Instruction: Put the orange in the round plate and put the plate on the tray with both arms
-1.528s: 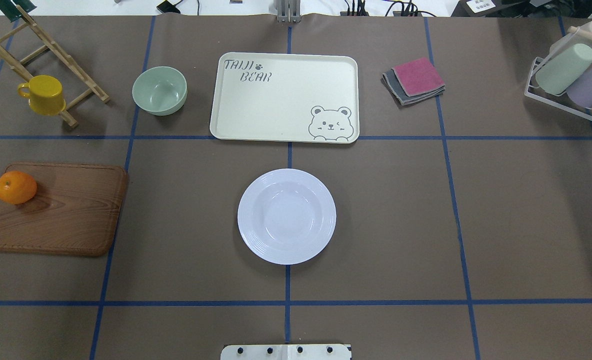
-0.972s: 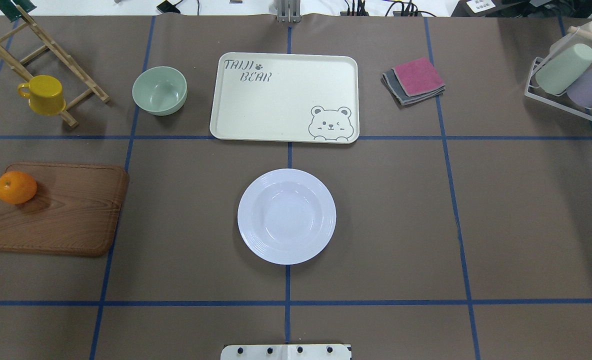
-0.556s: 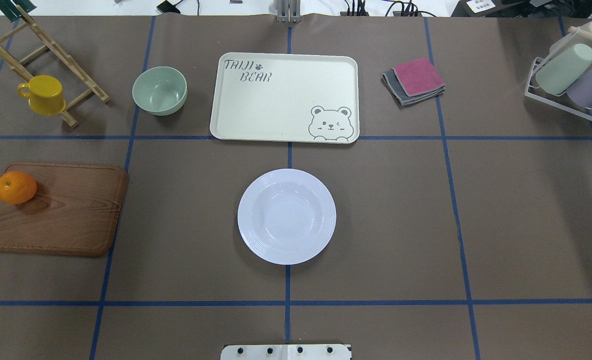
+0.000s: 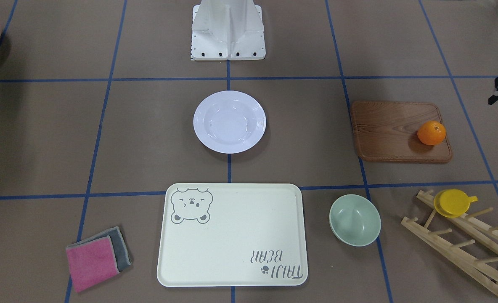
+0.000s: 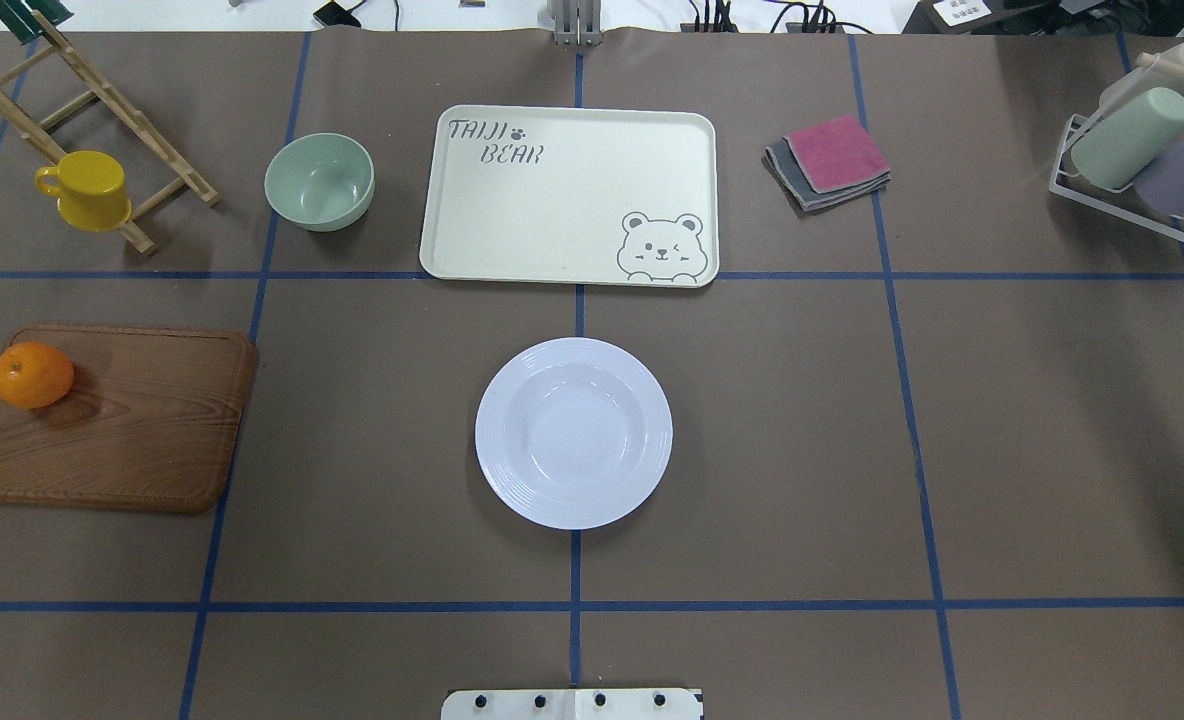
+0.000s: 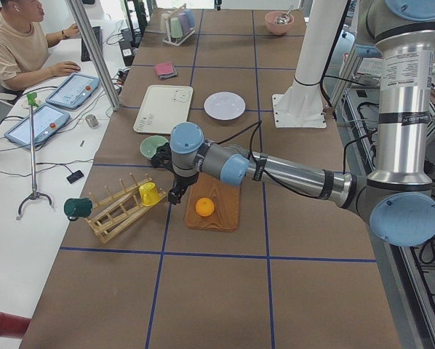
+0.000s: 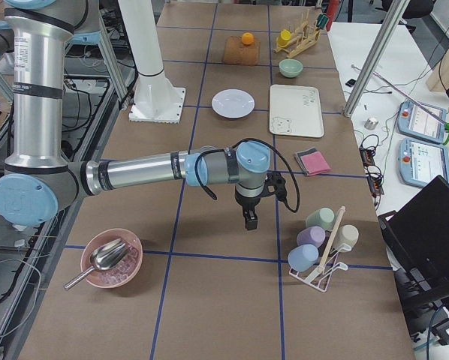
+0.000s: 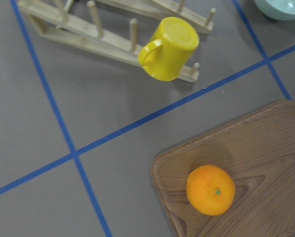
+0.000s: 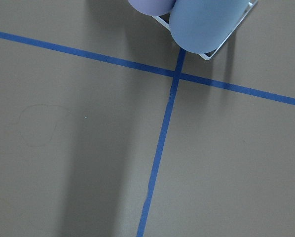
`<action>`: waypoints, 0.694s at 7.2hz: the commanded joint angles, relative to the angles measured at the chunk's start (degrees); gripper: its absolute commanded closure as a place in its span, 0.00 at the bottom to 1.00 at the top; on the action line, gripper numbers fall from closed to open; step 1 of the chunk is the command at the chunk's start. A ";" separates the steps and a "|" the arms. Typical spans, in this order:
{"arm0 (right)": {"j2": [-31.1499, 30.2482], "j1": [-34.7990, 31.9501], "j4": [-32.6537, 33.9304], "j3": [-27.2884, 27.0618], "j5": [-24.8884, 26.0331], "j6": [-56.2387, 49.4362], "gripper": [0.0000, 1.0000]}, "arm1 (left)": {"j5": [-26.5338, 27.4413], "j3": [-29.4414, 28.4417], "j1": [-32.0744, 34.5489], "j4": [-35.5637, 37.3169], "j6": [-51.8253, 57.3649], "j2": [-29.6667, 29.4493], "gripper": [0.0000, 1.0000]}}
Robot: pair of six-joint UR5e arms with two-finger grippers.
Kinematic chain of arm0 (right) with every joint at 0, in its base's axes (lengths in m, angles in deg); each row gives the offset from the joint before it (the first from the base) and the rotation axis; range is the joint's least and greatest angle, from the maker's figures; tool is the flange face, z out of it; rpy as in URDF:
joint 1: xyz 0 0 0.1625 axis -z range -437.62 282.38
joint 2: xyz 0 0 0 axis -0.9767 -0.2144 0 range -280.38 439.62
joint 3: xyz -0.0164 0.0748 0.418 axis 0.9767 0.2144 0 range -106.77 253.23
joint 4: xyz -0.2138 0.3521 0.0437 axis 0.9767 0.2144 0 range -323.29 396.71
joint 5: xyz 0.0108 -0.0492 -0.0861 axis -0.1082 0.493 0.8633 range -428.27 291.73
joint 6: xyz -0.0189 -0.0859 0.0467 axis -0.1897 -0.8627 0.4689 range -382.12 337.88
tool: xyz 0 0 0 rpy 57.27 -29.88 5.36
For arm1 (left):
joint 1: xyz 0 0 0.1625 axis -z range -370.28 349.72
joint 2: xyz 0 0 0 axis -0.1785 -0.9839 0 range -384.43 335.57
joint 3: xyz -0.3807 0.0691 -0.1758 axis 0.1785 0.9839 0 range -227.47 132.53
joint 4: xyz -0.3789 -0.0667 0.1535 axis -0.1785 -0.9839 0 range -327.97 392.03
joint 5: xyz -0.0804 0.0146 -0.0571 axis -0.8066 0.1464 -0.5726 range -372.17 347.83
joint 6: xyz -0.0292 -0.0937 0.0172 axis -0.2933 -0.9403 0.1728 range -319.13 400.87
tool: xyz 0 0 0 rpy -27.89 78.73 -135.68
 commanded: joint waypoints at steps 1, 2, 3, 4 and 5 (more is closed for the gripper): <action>0.42 0.71 0.00 -0.09 0.06 0.80 0.00 | 4.86 -4.11 -7.94 -9.13 -7.53 0.13 0.00; 0.42 0.71 0.00 -0.09 0.06 0.80 0.00 | 5.13 -7.71 -10.31 -15.09 -11.73 0.22 0.00; 0.42 0.71 0.00 -0.09 0.06 0.80 0.00 | 7.57 -11.84 -12.17 -22.72 -15.78 0.48 0.00; 0.42 0.71 0.00 -0.09 0.06 0.80 0.00 | 8.29 -13.70 -13.75 -26.10 -19.47 0.39 0.00; 0.42 0.71 0.00 -0.09 0.15 0.80 0.00 | 8.29 -13.64 -14.38 -26.22 -19.94 0.48 0.00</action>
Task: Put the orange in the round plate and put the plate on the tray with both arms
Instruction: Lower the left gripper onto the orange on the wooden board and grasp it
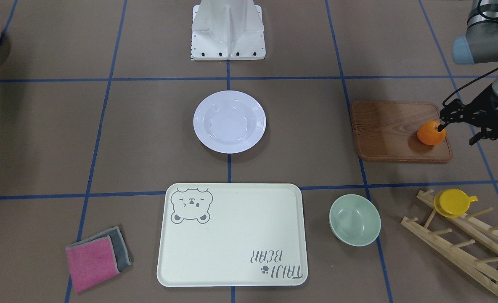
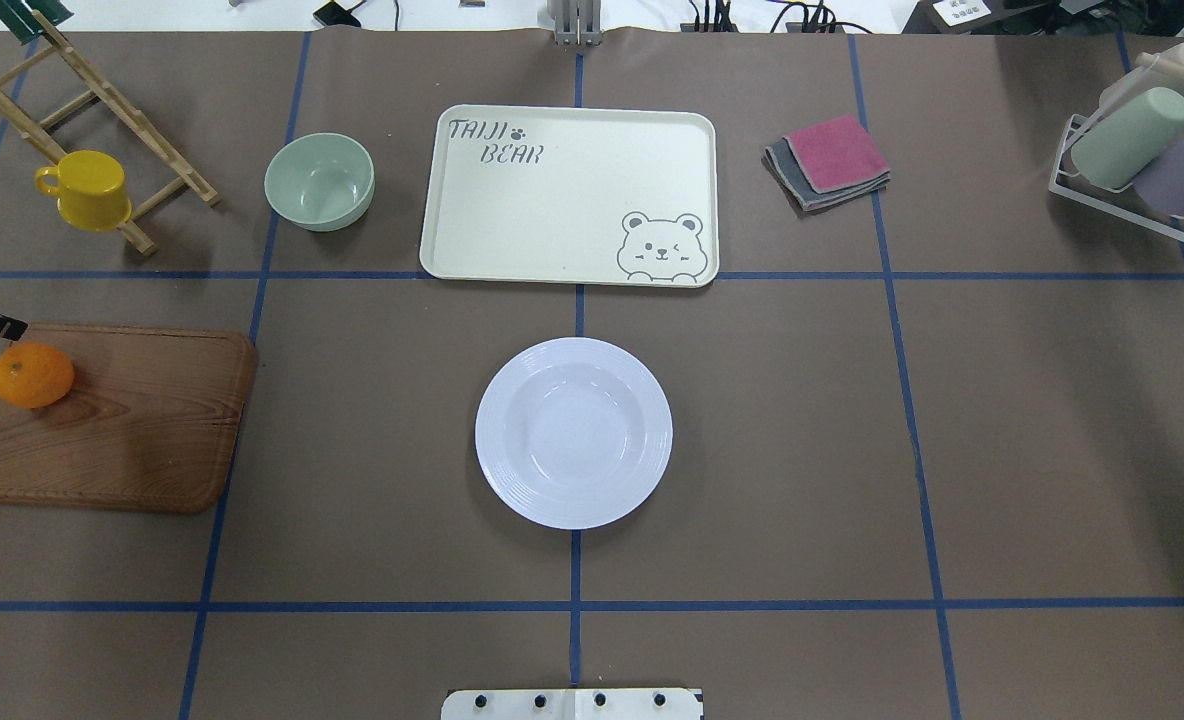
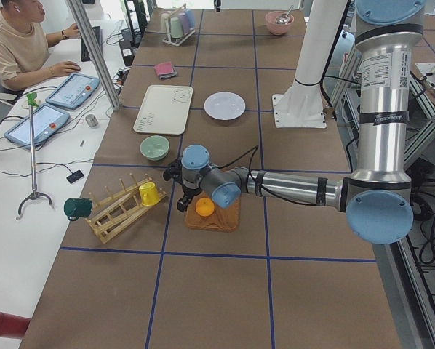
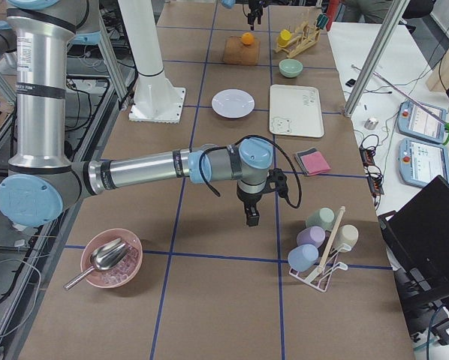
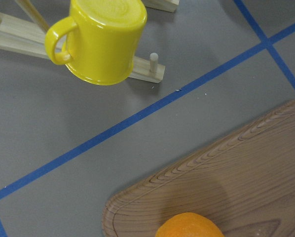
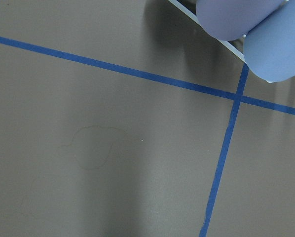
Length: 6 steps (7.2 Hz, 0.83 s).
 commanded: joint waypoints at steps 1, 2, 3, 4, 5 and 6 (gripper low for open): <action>0.00 0.00 0.00 0.00 0.07 0.01 0.00 | 0.45 -1.09 -1.84 -2.32 -2.98 0.16 0.00; 0.00 0.00 0.00 0.08 0.07 -0.08 0.00 | 0.45 -1.00 -2.20 -2.41 -4.72 0.16 0.00; 0.00 0.00 0.00 0.09 0.07 0.00 0.00 | 0.45 -1.09 -3.07 -2.41 -5.35 0.16 0.00; 0.00 0.00 0.00 0.09 0.07 0.01 0.00 | 0.71 -1.09 -4.56 -2.41 -6.84 0.16 0.00; 0.00 0.00 0.00 0.17 0.07 0.01 0.00 | 3.07 -1.09 -6.31 -2.41 -7.55 0.34 0.00; 0.00 0.00 0.00 0.26 0.07 0.01 0.00 | 4.22 -1.09 -7.11 -2.41 -7.55 1.12 0.00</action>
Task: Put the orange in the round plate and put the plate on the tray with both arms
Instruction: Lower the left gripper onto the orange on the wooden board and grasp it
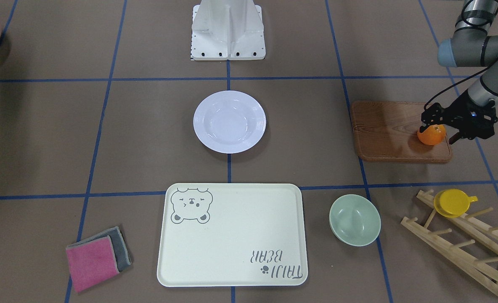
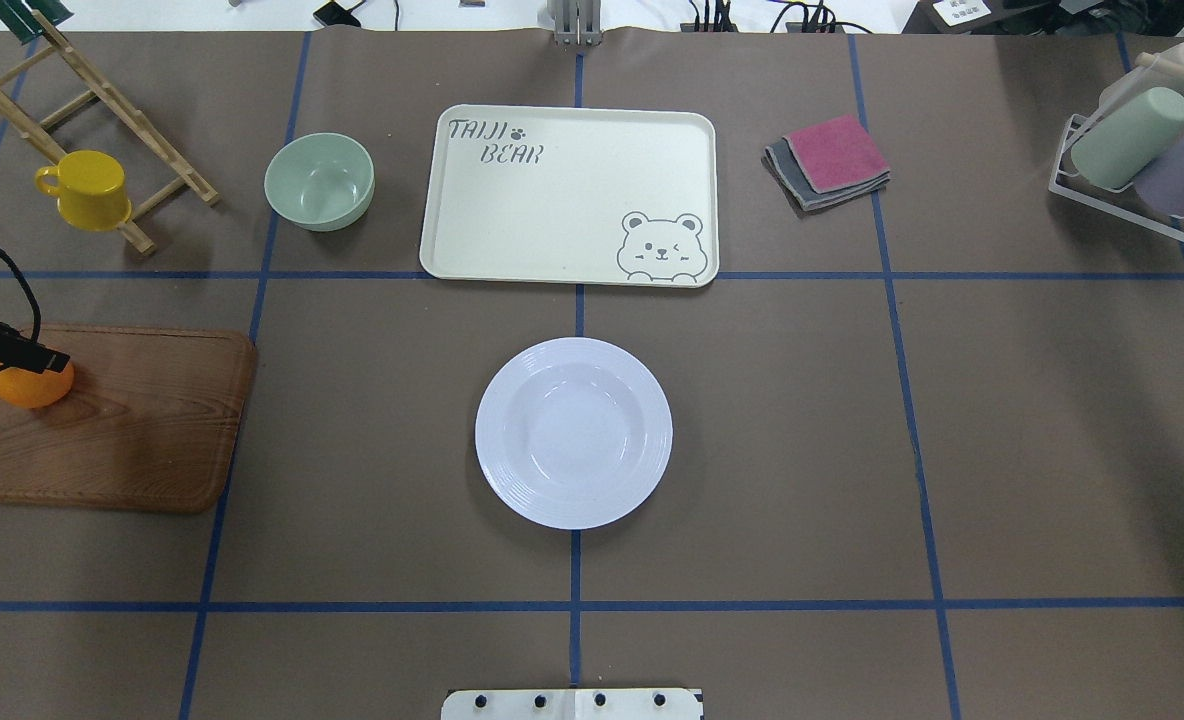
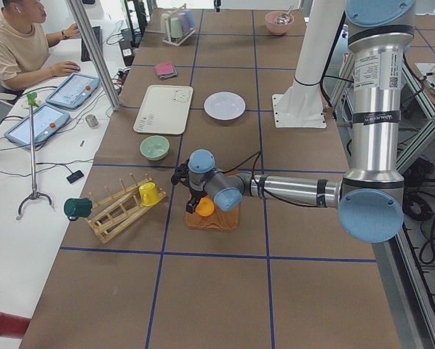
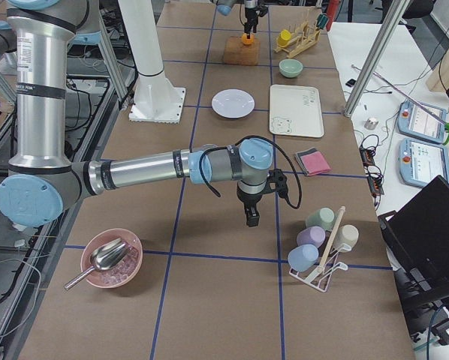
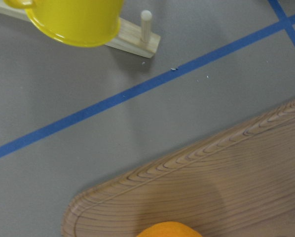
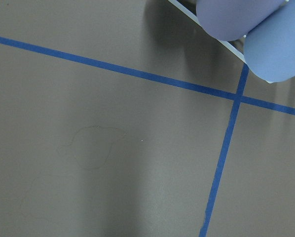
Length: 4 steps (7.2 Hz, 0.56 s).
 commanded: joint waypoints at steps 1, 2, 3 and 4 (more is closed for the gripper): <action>-0.09 0.00 0.00 0.09 0.00 0.00 0.00 | 1.66 -0.01 -1.39 0.00 -0.44 0.85 0.00; 0.00 0.00 0.00 0.17 0.00 0.00 0.00 | 1.66 -0.09 -2.17 0.00 -0.44 1.02 0.00; 0.00 0.00 0.00 0.17 0.00 0.00 0.00 | 1.66 -0.09 -2.96 0.00 -0.53 1.72 0.00; 0.00 0.00 0.00 0.26 0.00 0.00 0.00 | 1.66 -0.09 -3.23 0.00 -0.44 1.73 0.00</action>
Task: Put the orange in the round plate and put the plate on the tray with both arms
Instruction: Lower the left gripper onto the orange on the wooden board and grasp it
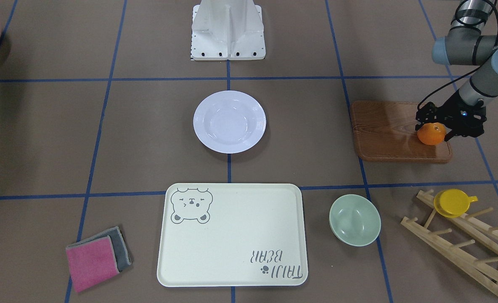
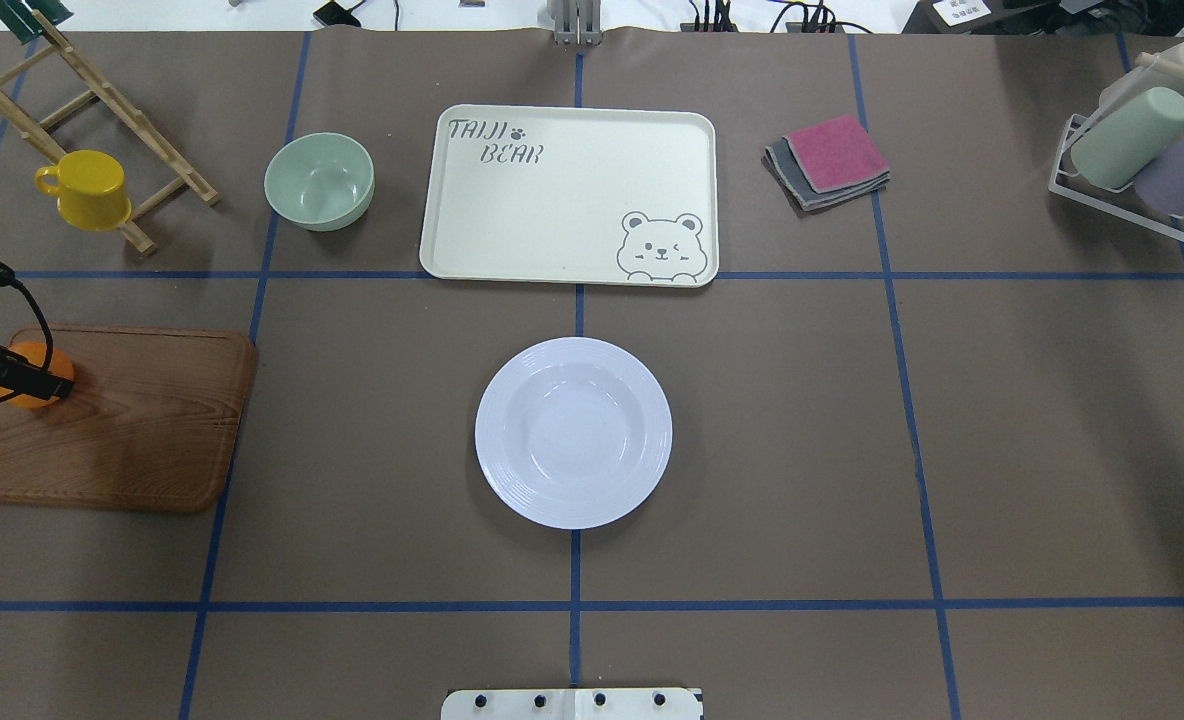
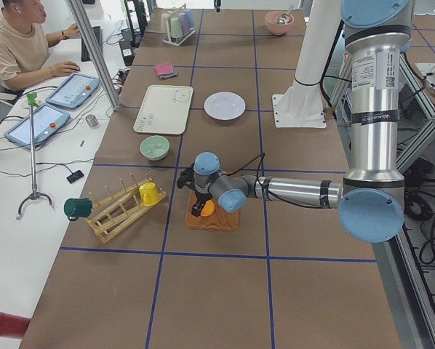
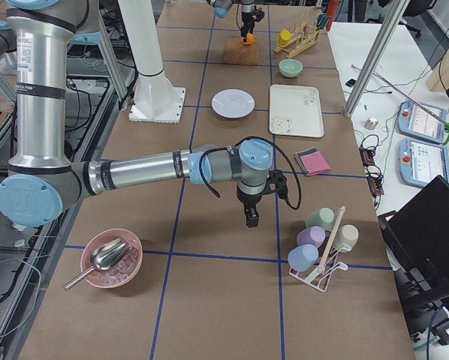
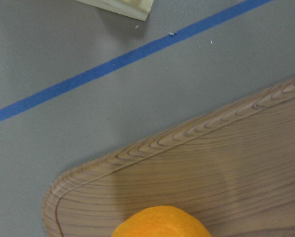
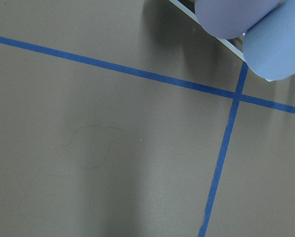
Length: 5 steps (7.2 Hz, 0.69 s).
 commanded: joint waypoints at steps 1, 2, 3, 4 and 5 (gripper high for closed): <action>0.01 0.00 0.00 0.08 0.00 0.00 0.00 | 0.03 0.16 -0.66 -0.09 0.12 0.36 0.23; 0.01 0.00 0.00 -0.01 0.00 0.00 0.00 | 0.11 1.38 -0.58 -0.26 -0.06 0.71 0.99; 0.01 0.00 0.00 -0.10 -0.09 0.00 0.00 | -0.23 4.00 -0.40 0.17 -0.06 0.80 1.00; 0.01 0.00 0.00 -0.10 -0.09 0.09 0.00 | -0.41 6.29 -0.23 2.79 -0.23 -0.25 1.00; 0.01 0.00 0.00 -0.10 -0.18 0.09 0.00 | -0.24 9.62 -0.14 9.86 -2.67 -3.65 1.00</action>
